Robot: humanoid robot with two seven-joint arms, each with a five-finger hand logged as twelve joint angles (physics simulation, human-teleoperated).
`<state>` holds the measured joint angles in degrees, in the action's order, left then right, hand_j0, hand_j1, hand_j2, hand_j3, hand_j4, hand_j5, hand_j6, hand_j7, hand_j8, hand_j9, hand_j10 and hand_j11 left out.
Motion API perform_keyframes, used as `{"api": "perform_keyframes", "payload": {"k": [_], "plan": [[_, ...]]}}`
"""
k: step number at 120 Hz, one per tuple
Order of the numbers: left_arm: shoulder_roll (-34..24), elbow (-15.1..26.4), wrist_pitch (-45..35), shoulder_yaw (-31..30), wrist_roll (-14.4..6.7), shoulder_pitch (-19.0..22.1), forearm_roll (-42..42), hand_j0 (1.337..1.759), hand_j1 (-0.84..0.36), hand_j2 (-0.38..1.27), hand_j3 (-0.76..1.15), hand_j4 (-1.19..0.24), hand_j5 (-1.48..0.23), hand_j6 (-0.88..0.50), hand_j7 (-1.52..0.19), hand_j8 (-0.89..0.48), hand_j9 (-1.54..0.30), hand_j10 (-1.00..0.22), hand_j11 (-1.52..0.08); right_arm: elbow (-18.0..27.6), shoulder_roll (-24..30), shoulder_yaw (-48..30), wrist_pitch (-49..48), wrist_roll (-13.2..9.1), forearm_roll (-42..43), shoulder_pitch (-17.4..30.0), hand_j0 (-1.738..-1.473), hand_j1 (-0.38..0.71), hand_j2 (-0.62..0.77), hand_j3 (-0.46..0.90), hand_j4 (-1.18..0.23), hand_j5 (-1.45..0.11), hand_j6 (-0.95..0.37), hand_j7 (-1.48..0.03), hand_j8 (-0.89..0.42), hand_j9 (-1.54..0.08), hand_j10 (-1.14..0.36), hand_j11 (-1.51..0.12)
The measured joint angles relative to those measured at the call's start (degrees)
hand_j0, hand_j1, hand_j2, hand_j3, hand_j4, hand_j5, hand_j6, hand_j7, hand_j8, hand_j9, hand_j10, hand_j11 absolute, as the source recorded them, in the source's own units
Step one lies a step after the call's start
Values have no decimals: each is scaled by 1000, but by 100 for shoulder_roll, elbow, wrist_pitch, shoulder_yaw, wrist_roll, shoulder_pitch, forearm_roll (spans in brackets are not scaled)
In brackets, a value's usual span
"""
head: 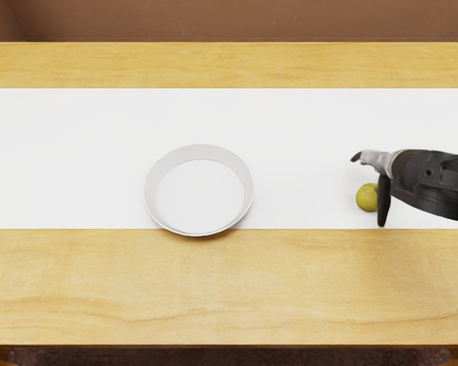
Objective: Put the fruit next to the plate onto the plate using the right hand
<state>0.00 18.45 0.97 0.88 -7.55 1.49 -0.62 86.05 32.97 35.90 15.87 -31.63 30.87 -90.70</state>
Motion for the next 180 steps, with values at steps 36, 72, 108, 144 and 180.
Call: {"api": "perform_keyframes", "payload": {"k": [36, 72, 108, 144, 180], "plan": [[0, 0, 0, 0, 1, 0, 0, 1658, 349, 0, 0, 0, 0, 0, 0, 0, 0, 0, 0, -64, -221, 45, 834, -146, 375, 116, -1658, -123, -37, 0, -191, -246, -192, -246, -191, -246, -190, -246], [0, 0, 0, 0, 1, 0, 0, 1658, 349, 0, 0, 0, 0, 0, 0, 0, 0, 0, 0, 495, -271, 44, 1323, -311, 595, 154, -1658, -100, -40, 0, -209, -271, -210, -271, -210, -271, -209, -271], [0, -2, 0, 0, 2, 0, 0, 1658, 349, 0, 0, 0, 0, 0, 0, 0, 0, 0, 0, 643, -312, 388, 1740, -335, 1180, 224, -1658, -87, -42, 0, -220, -285, -221, -284, -220, -284, -220, -284], [0, 0, 0, 0, 2, 0, 0, 1658, 349, 0, 0, 0, 0, 0, 0, 0, 0, 0, 0, 705, -773, 762, 1905, -337, 1299, 334, -1659, -95, -161, 125, -248, -314, -238, -302, -248, -314, -247, -313], [0, -1, 0, 0, 2, 0, 0, 1658, 349, 0, 0, 0, 0, 0, 0, 0, 0, 0, 0, 862, -513, 763, 1913, -335, 1307, 289, -1636, -59, -120, 0, -278, -355, -265, -345, -277, -356, -276, -357]]}}
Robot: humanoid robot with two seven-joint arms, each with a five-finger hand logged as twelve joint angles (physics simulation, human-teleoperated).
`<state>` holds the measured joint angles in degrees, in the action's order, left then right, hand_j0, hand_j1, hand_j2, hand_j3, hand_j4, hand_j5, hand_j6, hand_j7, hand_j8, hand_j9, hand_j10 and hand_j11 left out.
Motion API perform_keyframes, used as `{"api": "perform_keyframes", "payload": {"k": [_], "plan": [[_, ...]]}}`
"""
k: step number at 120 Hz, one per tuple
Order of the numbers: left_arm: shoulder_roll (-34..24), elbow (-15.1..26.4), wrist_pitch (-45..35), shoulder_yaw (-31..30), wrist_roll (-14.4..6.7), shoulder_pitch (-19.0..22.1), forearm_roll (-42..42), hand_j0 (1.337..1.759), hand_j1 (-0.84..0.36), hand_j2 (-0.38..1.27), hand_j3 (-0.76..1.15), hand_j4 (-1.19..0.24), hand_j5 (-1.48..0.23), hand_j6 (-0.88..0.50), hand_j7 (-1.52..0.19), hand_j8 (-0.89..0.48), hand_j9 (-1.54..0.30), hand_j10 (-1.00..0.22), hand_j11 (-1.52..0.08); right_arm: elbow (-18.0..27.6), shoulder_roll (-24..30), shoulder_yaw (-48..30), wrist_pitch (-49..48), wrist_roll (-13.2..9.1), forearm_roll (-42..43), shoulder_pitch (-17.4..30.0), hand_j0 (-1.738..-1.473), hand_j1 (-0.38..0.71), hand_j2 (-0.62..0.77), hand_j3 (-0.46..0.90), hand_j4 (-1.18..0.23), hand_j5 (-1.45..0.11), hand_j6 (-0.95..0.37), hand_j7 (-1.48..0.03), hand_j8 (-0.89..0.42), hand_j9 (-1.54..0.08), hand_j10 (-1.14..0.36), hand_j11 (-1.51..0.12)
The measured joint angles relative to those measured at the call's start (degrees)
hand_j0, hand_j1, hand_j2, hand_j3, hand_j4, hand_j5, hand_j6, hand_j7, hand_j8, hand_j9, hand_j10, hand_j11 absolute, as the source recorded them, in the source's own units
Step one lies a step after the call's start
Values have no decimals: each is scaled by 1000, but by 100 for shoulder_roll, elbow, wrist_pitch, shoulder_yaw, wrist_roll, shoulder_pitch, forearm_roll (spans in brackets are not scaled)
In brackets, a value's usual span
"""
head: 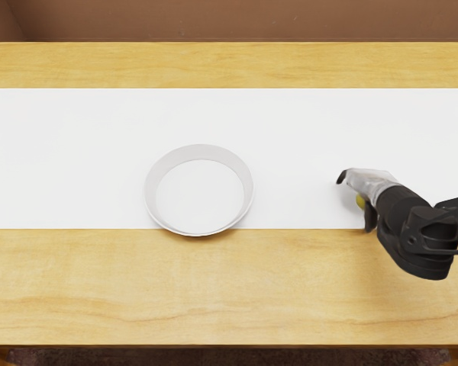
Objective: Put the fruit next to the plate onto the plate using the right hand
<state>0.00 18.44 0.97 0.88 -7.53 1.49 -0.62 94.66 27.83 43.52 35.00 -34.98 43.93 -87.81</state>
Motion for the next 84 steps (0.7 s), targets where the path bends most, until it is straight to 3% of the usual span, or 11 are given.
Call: {"api": "perform_keyframes", "payload": {"k": [38, 74, 84], "plan": [[0, 0, 0, 0, -1, 0, 0, 1658, 349, 0, 0, 0, 0, 0, 0, 0, 0, 0, 0, 31, 285, -17, 1, -2, -7, -44, -1653, 3, -73, 0, -303, -391, -300, -389, -303, -391, -302, -391], [0, 1, 0, 0, -1, 0, 0, 1658, 349, 0, 0, 0, 0, 0, 0, 0, 0, 0, 0, 10, 346, -34, 0, -2, -16, -35, -1657, 198, -94, 0, -459, -596, -455, -595, -429, -596, -459, -596], [0, 0, 0, 0, -1, 0, 0, 1658, 349, 0, 0, 0, 0, 0, 0, 0, 0, 0, 0, 8, 366, -55, -4, -2, -17, -27, -1656, 224, -32, 0, -500, -659, -453, -654, -415, -658, -501, -658]]}}
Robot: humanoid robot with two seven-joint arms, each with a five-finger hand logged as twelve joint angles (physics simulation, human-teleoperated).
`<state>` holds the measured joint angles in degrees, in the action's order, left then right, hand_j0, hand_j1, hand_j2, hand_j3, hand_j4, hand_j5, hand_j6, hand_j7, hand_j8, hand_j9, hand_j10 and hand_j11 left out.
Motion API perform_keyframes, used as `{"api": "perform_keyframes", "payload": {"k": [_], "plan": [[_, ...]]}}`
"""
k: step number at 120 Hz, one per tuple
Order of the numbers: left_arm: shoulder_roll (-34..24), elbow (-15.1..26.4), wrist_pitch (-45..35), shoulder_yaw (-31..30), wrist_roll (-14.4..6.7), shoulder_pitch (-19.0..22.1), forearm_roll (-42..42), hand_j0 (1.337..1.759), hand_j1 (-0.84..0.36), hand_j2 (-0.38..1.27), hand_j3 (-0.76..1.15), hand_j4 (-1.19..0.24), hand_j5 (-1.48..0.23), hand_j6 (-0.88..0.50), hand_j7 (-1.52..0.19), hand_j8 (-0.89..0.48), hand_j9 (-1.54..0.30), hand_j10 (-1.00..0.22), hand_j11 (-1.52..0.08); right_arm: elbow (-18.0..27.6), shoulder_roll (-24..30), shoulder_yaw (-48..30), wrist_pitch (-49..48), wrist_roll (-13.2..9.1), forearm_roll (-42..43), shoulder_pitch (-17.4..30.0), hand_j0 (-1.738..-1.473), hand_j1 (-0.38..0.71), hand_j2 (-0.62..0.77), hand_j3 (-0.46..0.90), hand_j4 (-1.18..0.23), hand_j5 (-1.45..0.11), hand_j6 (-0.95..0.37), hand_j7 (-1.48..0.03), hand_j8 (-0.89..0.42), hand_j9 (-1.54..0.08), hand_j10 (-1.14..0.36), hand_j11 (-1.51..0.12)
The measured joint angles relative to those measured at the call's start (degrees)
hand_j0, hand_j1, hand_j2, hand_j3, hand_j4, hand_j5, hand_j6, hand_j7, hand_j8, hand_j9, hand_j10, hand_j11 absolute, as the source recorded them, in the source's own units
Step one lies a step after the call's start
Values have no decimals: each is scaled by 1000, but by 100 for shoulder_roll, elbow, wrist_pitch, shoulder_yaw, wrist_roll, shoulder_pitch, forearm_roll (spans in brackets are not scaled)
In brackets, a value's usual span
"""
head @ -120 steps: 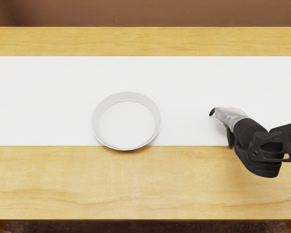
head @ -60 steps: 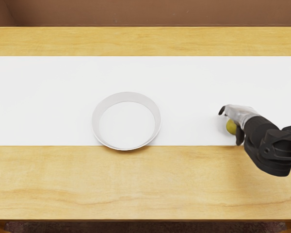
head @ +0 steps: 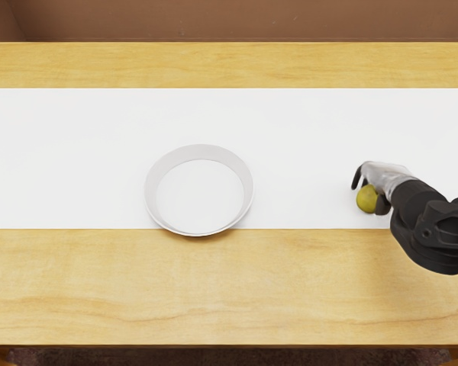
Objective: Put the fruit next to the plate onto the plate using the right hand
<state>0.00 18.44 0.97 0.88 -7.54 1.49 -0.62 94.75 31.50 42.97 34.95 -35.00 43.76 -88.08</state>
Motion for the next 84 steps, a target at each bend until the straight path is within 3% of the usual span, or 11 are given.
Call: {"api": "perform_keyframes", "payload": {"k": [15, 44, 84], "plan": [[0, 0, 0, 0, -1, 0, 0, 1658, 349, 0, 0, 0, 0, 0, 0, 0, 0, 0, 0, -26, 10, -14, -8, -3, -5, 30, -1653, 239, -7, -1, -536, -728, -432, -712, -379, -716, -544, -716], [0, 0, 0, 2, 1, 0, -1, 1658, 349, 0, 0, 0, 0, 0, 0, 0, 0, 0, 0, -169, -14, -45, -12, -8, 30, 126, -1645, 209, 24, -2, -595, -760, -472, -764, -426, -765, -595, -764], [0, 0, 0, 0, 0, 0, 0, 1658, 349, 0, 0, 0, 0, 0, 0, 0, 0, 0, 0, -300, 37, -254, -1, -4, -47, 175, -1652, 239, 256, 0, -686, -878, -465, -884, -418, -886, -656, -883]]}}
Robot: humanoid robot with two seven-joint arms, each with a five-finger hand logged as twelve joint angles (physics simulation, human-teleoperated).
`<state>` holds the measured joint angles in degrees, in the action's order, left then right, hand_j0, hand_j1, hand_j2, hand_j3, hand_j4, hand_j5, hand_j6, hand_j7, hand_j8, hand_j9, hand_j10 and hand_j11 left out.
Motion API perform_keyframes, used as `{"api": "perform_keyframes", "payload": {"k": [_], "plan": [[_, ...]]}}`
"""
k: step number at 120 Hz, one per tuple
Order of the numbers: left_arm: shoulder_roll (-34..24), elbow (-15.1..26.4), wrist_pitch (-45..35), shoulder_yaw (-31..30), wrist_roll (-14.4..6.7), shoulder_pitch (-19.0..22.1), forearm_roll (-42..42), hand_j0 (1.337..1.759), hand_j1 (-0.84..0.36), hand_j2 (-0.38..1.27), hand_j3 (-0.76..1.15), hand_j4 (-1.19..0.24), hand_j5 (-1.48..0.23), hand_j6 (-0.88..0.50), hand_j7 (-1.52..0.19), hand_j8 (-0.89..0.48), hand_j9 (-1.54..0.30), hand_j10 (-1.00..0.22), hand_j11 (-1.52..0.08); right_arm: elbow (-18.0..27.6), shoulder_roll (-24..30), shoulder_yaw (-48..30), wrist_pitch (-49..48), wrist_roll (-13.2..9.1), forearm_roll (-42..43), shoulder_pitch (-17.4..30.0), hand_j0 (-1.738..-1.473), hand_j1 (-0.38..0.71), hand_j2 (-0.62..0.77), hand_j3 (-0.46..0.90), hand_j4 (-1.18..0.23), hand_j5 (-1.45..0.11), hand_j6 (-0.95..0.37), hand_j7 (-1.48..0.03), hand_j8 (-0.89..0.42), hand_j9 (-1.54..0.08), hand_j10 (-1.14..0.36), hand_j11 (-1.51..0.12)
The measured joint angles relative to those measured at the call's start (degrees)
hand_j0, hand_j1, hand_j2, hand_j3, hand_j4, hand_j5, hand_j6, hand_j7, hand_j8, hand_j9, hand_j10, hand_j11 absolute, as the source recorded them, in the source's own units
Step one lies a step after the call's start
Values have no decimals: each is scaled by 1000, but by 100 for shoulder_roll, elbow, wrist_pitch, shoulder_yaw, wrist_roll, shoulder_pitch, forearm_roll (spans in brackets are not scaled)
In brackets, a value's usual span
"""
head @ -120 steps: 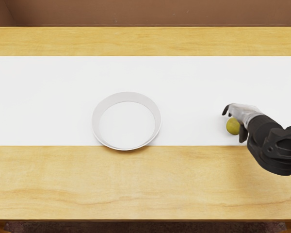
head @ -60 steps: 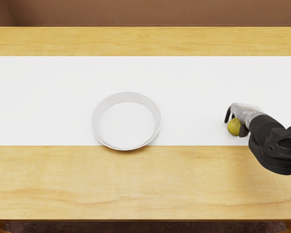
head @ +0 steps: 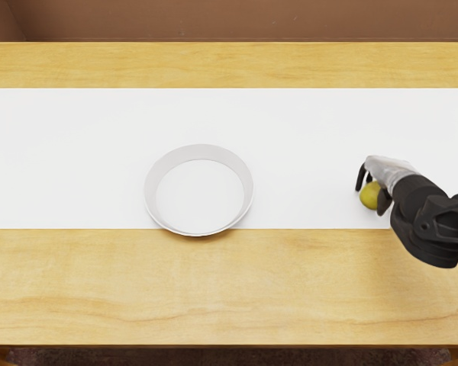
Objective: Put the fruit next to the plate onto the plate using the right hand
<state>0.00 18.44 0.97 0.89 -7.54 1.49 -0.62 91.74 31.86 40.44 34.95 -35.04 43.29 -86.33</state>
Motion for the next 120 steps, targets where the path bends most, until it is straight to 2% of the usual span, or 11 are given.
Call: {"api": "perform_keyframes", "payload": {"k": [33, 56, 90, 120], "plan": [[0, 0, 0, 0, -1, 0, 0, 1658, 349, 0, 0, 0, 0, 0, 0, 0, 0, 0, 0, -131, 135, -638, -2, 4, -12, -56, -1655, 249, 427, 0, -731, -954, -510, -951, -450, -960, -681, -955], [0, -1, 0, 0, 1, 0, 0, 1658, 349, 0, 0, 0, 0, 0, 0, 0, 0, 0, 0, -155, -12, -983, -258, 4, -16, -272, -1655, 270, 462, 1, -732, -1007, -486, -975, -418, -999, -658, -995], [0, 0, 0, 0, 0, 0, 0, 1658, 349, 0, 0, 0, 0, 0, 0, 0, 0, 0, 0, -160, -805, -1250, -436, 7, -22, -679, -1656, 290, 486, 1, -724, -1047, -462, -986, -394, -1017, -634, -1024], [0, -1, 0, -1, 0, 0, 0, 1658, 349, 0, 0, 0, 0, 0, 0, 0, 0, 0, 0, -161, -1581, -1505, -481, 7, -34, -811, -1656, 298, 497, 0, -718, -1067, -455, -989, -382, -1018, -627, -1030]]}}
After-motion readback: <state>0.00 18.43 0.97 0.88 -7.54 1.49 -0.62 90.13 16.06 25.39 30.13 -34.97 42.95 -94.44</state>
